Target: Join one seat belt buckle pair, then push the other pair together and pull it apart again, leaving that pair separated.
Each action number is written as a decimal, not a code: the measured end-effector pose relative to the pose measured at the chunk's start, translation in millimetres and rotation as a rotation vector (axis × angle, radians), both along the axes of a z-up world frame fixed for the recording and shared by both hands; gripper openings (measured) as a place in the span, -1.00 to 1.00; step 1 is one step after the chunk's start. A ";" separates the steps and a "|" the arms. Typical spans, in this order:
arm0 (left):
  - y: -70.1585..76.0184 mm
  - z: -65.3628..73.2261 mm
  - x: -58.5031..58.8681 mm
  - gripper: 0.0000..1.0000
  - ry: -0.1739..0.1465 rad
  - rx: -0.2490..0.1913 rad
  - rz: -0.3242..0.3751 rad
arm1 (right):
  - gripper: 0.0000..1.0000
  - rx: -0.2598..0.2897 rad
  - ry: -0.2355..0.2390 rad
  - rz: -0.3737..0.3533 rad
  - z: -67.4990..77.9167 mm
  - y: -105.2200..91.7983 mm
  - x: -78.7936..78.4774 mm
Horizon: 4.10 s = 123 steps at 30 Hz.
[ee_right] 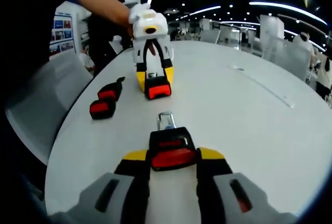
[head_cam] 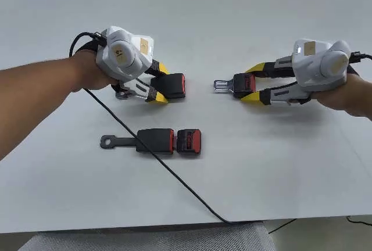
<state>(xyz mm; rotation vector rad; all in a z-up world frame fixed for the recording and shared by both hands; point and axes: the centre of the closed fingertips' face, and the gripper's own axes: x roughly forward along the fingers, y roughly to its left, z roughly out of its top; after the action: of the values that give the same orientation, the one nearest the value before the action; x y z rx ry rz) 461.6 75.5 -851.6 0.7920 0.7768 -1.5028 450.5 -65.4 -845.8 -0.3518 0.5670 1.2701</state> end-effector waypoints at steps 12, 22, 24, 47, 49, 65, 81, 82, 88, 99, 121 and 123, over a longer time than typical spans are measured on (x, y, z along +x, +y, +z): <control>-0.1 -0.6 -0.1 -0.31 0.000 0.003 -0.013 | -0.33 -0.001 -0.007 0.036 0.4 40.5 1.9; -0.3 -0.9 0.4 -0.31 -0.001 0.007 -0.017 | -0.32 -0.006 -0.011 0.045 -1.0 61.0 4.6; -0.3 -0.7 0.2 -0.31 -0.001 0.011 -0.018 | -0.32 -0.010 -0.014 0.051 -1.5 60.0 5.0; -0.2 -4.0 1.6 -0.32 -0.022 0.080 -0.064 | -0.33 -0.038 0.006 0.022 -2.6 85.4 8.4; 0.0 -5.4 2.2 -0.32 -0.023 0.089 -0.067 | -0.33 -0.037 0.010 0.017 -3.2 91.9 6.8; -1.8 -4.0 -0.8 -0.32 -0.020 0.092 -0.049 | -0.34 -0.075 0.022 -0.015 -4.6 96.6 9.1; -1.6 -1.3 -4.2 -0.32 -0.021 0.104 -0.028 | -0.33 -0.127 0.010 -0.008 -4.7 96.4 9.3; -1.5 -1.1 -4.5 -0.32 -0.021 0.105 -0.028 | -0.33 -0.128 0.010 -0.008 -4.8 96.0 9.1; -1.4 -0.6 -4.7 -0.31 -0.024 0.113 -0.030 | -0.33 -0.146 0.003 -0.004 -5.1 96.1 9.3; -0.6 0.4 -4.7 -0.31 -0.026 0.120 -0.013 | -0.32 -0.163 0.001 -0.007 -6.0 94.5 9.2; 1.5 -0.8 -1.6 -0.30 -0.012 0.063 0.020 | -0.31 -0.175 -0.003 0.008 -4.2 65.0 1.3; 1.1 -0.9 -1.3 -0.30 -0.010 0.062 0.022 | -0.31 -0.178 -0.004 0.007 -4.4 59.1 1.3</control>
<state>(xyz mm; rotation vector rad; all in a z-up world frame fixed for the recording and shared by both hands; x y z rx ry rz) 460.4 76.6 -852.5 0.8343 0.8254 -1.4604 451.8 -6.3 -850.2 -0.5042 0.6780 1.2290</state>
